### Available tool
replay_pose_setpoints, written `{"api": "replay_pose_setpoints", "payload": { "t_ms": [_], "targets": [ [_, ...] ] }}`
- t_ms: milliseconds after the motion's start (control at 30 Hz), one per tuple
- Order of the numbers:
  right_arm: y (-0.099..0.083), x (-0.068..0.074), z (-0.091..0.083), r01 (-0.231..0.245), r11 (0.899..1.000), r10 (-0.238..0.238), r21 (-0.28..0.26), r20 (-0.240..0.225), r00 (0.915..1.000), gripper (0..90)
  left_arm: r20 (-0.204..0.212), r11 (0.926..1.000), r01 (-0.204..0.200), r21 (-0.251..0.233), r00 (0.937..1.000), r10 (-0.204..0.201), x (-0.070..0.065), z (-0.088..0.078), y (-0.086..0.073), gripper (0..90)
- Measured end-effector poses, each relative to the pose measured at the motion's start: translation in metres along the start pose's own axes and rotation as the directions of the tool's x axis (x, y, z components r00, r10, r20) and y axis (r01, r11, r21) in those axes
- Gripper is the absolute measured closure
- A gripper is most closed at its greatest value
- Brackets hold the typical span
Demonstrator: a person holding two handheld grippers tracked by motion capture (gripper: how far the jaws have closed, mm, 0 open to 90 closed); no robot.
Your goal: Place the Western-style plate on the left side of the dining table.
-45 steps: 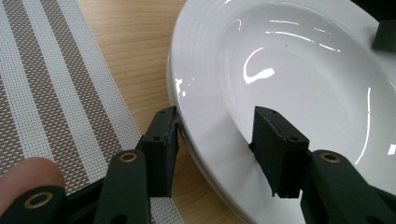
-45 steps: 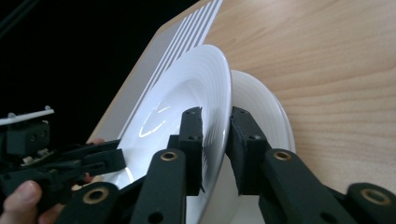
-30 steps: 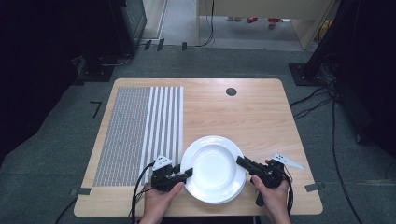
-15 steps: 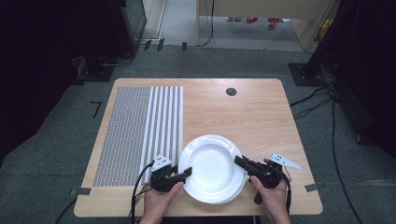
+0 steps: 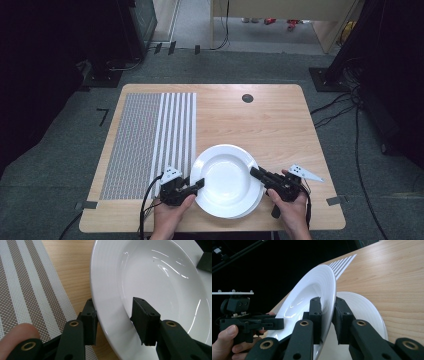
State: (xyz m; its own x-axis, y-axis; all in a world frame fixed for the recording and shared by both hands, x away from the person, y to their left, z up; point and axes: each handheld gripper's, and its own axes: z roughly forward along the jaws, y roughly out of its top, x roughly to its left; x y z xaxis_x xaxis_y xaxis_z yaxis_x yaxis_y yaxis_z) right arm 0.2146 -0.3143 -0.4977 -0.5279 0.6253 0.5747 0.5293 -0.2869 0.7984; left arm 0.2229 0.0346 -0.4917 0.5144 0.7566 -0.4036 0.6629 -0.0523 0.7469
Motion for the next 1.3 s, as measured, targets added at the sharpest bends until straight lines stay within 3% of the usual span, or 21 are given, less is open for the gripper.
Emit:
{"api": "replay_pose_setpoints", "payload": {
  "t_ms": [300,433,600,800,1300],
  "targets": [
    [-0.001,-0.001,0.001,-0.011,1.0,0.011,-0.002,0.001,0.9999,78.9,0.015,0.9998,0.014,-0.016,0.9998,-0.014,0.002,-0.002,-0.001,61.5],
    [-0.003,-0.002,0.003,-0.043,0.999,0.043,-0.002,0.02,0.9989,78.7,0.049,0.9987,0.044,-0.026,0.9979,-0.043,0.006,-0.003,-0.001,63.5],
    [-0.005,-0.003,0.005,-0.064,0.998,0.065,-0.01,0.039,0.9972,78.5,0.054,0.9979,0.048,-0.043,0.9975,-0.045,0.007,-0.004,-0.002,64.7],
    [-0.009,-0.001,0.009,-0.122,0.992,0.124,-0.023,0.073,0.9897,78.4,0.082,0.9951,0.08,-0.059,0.9938,-0.075,0.01,-0.006,-0.002,67.9],
    [-0.005,0.009,0.009,-0.132,0.99,0.135,-0.048,0.077,0.9878,78.9,0.133,0.9901,0.112,-0.085,0.9861,-0.1,0.014,-0.013,0.002,71.6]
  ]
}}
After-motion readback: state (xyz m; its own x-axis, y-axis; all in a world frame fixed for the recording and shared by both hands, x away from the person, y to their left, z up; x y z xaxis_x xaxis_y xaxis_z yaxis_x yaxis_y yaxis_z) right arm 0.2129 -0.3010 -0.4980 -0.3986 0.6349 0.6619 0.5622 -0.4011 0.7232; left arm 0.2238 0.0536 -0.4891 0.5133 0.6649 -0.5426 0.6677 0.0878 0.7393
